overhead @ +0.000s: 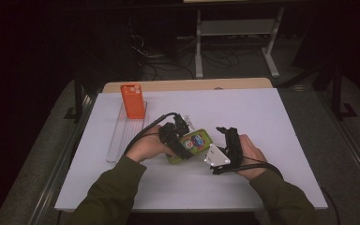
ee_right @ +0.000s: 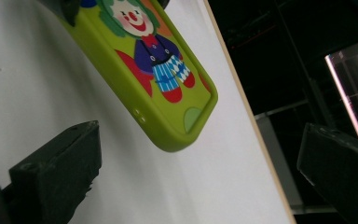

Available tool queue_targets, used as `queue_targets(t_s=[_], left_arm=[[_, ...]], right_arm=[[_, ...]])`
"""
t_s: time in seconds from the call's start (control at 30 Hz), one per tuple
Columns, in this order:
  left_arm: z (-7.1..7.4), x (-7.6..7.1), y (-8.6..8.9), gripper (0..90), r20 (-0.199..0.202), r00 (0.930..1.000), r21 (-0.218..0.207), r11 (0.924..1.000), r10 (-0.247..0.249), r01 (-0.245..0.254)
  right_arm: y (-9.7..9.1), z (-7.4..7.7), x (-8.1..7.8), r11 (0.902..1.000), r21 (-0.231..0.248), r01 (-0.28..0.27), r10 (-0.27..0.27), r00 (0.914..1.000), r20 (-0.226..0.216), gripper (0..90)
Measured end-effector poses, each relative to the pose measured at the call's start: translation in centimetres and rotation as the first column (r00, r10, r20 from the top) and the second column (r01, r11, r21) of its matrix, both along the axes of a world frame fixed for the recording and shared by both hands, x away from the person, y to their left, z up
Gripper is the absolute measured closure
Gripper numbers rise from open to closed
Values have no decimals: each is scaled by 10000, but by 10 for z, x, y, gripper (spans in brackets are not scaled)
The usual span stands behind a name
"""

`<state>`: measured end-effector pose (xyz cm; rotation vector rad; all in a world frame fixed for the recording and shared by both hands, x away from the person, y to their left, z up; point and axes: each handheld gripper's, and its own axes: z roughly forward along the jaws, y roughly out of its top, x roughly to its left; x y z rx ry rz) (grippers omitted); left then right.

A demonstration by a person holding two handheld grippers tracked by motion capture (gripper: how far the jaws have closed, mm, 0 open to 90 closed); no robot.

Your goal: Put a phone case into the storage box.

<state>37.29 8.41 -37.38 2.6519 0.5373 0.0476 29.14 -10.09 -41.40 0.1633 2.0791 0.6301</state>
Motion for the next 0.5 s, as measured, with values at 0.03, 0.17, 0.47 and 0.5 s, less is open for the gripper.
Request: queue_targets(t_s=[0.03,0.17,0.47,0.5], left_arm=[[0,0,0,159,-4,10000,-6,10000,-3,3],[0,0,0,159,-25,10000,-6,10000,73,-73],[-2,0,-1,159,16,9999,55,9999,110,-110],[-2,0,-1,160,0,9999,47,9999,110,-110]], right_arm=[[2,-1,-1,9999,-134,-50,52,9999,156,0],[9,-4,-2,9954,-921,-252,329,9961,824,0],[23,-16,-8,9800,-1963,-331,755,9742,2125,0],[24,-18,-8,9764,-2135,-315,825,9687,2343,0]])
